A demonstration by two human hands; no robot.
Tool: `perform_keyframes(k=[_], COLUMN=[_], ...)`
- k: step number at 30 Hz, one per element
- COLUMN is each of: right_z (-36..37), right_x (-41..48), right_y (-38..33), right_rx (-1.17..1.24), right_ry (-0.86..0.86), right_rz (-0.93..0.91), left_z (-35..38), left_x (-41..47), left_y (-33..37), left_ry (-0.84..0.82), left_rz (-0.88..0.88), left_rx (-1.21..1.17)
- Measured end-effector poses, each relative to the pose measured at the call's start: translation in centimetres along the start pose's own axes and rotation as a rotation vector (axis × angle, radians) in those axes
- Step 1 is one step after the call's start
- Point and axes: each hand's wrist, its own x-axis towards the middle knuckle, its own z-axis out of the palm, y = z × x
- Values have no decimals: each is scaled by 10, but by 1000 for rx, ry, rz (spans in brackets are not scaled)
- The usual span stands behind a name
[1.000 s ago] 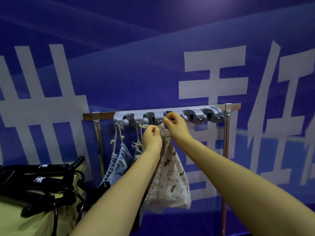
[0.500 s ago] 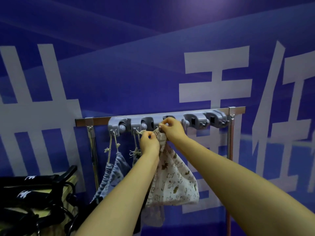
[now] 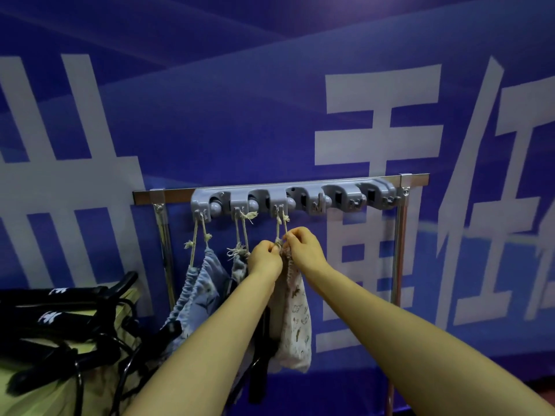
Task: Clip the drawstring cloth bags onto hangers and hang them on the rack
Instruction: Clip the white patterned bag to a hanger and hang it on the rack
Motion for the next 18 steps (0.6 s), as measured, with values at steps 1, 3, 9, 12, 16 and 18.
perform_keyframes(k=[1, 3, 9, 12, 16, 18], right_z=[0, 1, 22, 43, 88, 117], right_x=[-3, -12, -47, -66, -105, -131], right_y=[-2, -6, -42, -63, -86, -95], right_rx=[-47, -172, -168, -126, -77, -49], right_ry=[39, 163, 170, 115, -43, -134], right_rz=[-16, -98, -240, -251, -233, -221], left_z=[-2, -8, -47, -84, -148, -186], left_x=[-2, -8, -25, -55, -87, -106], left_y=[0, 2, 2, 7, -16, -34], left_ry=[-10, -17, -81, -50, 42, 89], left_rz=[-4, -10, -54, -45, -41, -52], left_rx=[-12, -38, -155, -236, -180, -174])
